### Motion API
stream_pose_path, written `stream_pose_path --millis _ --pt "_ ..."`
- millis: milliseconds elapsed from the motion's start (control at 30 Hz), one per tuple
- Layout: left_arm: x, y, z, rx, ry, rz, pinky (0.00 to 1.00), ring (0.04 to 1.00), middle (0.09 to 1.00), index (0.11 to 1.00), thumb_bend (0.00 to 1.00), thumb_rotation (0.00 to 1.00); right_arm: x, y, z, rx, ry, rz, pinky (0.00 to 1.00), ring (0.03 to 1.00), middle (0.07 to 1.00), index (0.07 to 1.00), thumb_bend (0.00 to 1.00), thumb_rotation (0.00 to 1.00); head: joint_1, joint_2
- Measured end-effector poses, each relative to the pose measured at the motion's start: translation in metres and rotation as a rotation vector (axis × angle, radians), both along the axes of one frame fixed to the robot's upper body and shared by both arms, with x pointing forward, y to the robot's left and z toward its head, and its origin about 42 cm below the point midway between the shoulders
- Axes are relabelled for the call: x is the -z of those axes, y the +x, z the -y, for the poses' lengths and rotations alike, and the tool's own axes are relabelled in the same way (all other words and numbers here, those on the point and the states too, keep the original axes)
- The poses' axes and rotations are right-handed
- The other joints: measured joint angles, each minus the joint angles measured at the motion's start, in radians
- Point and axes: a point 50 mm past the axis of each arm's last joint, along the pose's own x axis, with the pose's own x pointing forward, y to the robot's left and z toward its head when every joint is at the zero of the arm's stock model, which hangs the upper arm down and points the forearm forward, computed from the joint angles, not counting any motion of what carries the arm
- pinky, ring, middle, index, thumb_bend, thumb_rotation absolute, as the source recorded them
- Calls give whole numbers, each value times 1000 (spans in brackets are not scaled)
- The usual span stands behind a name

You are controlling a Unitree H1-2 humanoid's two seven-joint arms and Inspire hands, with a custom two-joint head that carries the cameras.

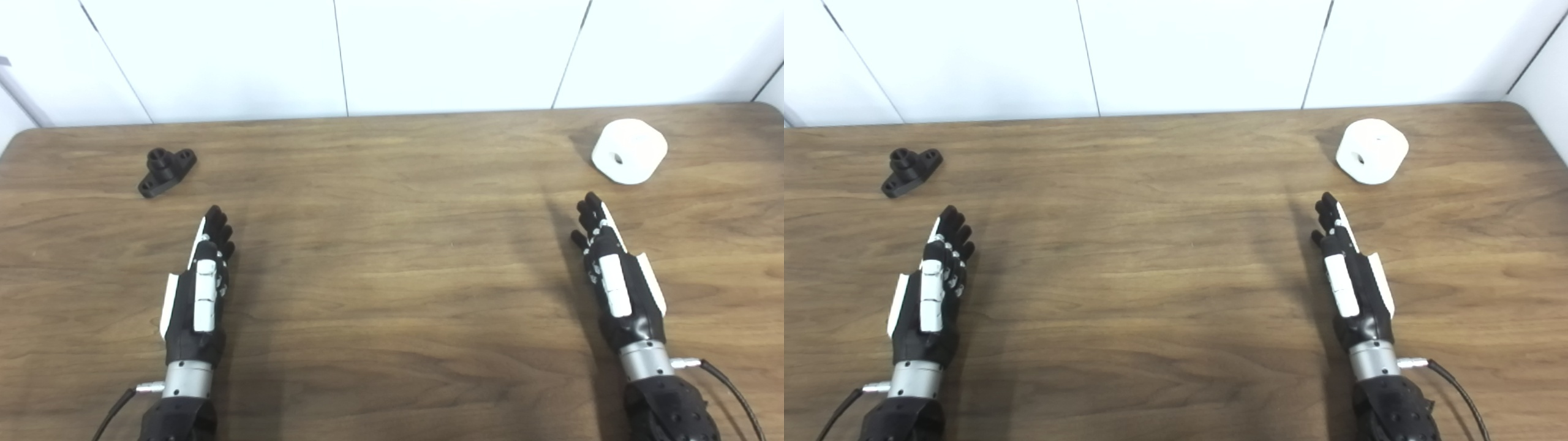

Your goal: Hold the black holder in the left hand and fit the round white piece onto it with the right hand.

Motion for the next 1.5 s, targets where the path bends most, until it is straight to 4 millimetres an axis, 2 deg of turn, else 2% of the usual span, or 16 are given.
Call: stream_pose_path --millis 600,900,933,1033,1300,1500 --pt "0 0 0 1 5 0 1000 1000 1000 997 584 945 0 0 0 -7 9 -2 1000 1000 971 975 662 934 3 5" --pt "1 0 5 5 16 1 1000 1000 1000 980 528 938 1 -1 5 -29 2 -1 1000 1000 989 996 642 957 86 -57" --pt "1 0 6 3 18 3 1000 1000 1000 979 511 935 1 -1 7 -34 3 0 1000 1000 989 994 644 953 116 -83" --pt "1 0 12 -4 12 17 1000 1000 1000 983 490 925 2 -1 14 -35 -3 8 1000 1000 982 985 641 940 146 -112" --pt "2 0 18 -9 29 38 1000 1000 1000 994 551 898 3 2 23 -48 5 42 1000 1000 981 990 644 933 189 -155" --pt "3 0 20 -3 40 50 1000 1000 1000 995 556 897 3 3 25 -50 14 40 1000 1000 987 999 631 944 212 -187"
